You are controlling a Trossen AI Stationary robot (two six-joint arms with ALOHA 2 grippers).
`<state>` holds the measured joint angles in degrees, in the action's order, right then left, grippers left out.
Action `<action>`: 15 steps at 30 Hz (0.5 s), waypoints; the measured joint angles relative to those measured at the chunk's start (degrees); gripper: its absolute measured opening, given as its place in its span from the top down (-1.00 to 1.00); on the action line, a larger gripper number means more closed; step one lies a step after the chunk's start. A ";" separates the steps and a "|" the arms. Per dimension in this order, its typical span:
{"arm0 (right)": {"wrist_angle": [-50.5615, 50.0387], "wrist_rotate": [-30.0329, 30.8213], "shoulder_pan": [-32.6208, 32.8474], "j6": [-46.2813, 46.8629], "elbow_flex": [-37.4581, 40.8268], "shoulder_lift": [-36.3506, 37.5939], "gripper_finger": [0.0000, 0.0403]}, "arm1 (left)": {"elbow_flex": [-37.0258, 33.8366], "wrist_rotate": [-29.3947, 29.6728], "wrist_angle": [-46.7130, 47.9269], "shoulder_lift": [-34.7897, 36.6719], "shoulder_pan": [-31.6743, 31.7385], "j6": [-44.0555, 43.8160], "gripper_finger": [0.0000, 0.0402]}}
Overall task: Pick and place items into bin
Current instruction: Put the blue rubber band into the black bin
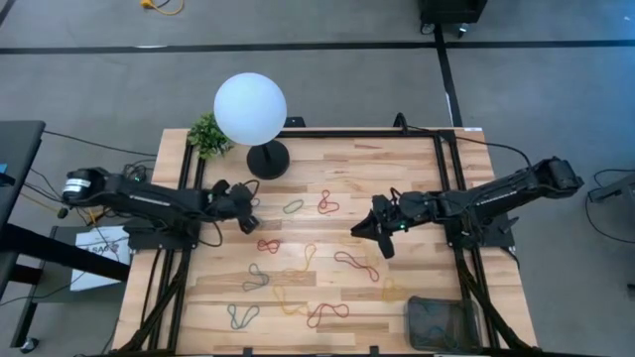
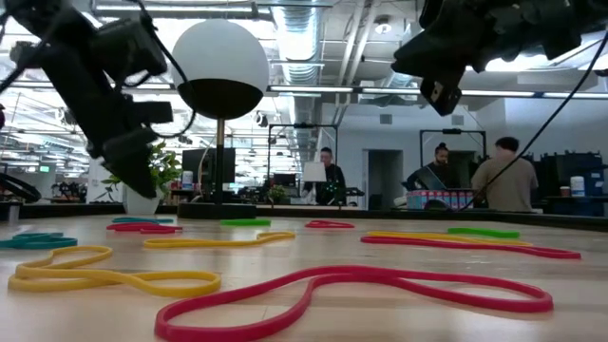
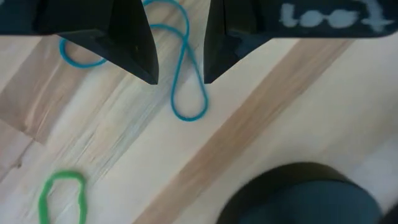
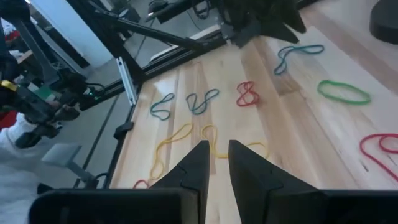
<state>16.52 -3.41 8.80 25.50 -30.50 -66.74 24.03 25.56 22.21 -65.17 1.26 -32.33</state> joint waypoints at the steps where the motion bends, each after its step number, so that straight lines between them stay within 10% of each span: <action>1: -0.03 0.11 -0.01 -0.01 0.00 -0.01 0.73 | 0.00 -0.58 -0.95 -1.54 0.00 -0.04 0.41; 15: -0.12 0.44 -0.33 -0.06 -0.02 -0.04 0.73 | 0.19 1.08 -5.89 -11.50 -0.12 -2.89 0.41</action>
<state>16.40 -2.96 8.47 25.44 -30.52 -66.78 24.22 26.63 16.33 -76.67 1.14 -35.22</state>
